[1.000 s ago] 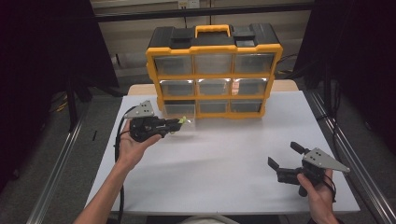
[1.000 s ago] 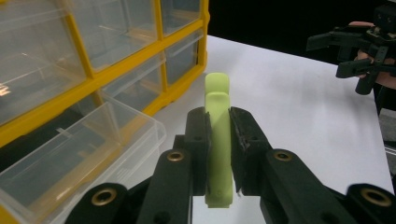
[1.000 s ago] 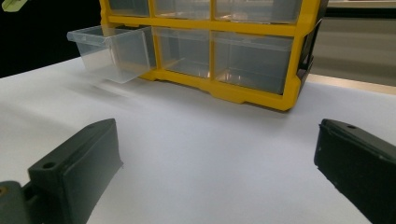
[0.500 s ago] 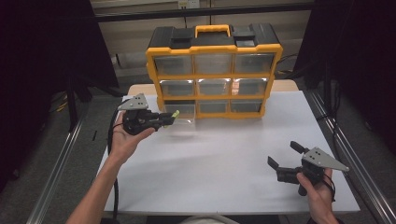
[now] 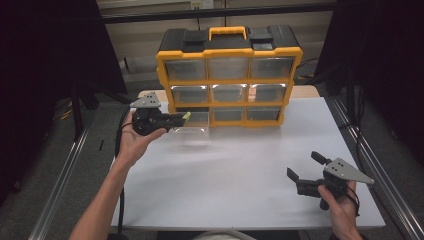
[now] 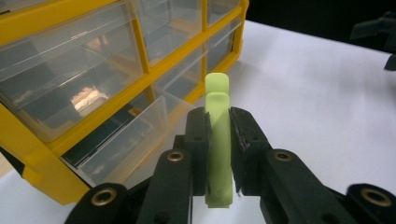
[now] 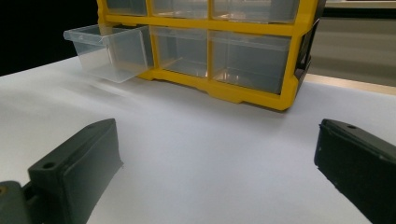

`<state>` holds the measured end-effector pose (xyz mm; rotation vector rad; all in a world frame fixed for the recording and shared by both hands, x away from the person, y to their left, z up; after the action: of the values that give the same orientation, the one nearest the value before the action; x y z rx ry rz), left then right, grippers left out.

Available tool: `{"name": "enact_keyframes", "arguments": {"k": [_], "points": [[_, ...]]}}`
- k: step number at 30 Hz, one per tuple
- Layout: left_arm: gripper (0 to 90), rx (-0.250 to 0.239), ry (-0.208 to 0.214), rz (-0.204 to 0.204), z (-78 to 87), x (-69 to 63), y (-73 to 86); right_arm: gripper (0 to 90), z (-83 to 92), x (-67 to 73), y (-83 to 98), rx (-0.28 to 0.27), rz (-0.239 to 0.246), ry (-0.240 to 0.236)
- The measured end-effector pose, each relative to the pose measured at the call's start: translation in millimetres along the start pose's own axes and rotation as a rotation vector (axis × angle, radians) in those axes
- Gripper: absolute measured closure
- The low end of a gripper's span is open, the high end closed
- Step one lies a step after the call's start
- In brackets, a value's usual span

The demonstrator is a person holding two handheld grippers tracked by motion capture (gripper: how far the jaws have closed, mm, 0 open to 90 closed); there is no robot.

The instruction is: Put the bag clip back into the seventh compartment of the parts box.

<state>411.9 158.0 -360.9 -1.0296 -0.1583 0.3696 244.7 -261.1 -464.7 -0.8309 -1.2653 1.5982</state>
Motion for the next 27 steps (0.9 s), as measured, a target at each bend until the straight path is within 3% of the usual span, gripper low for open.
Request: {"name": "enact_keyframes", "arguments": {"k": [24,27], "points": [[78.5,0.073,-0.039,0.003,-9.5,22.8,-17.0,0.0,0.0,-0.1,0.2,0.003,0.0,0.0],[78.5,0.111,-0.036,-0.007,-11.7,27.1,-17.1,0.0,-0.3,0.0,0.3,0.002,-0.002,0.0]]}}
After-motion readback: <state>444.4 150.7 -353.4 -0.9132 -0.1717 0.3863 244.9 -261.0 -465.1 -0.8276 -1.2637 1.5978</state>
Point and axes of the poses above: each handheld gripper's, and its own axes: z roughly backward along the jaws, y roughly out of its underside, x roughly to its left, the point moved 4 cm from there along -z, roughly forward along the jaws, and after that the axes turned 4 degrees about y, right-handed, at the moved point
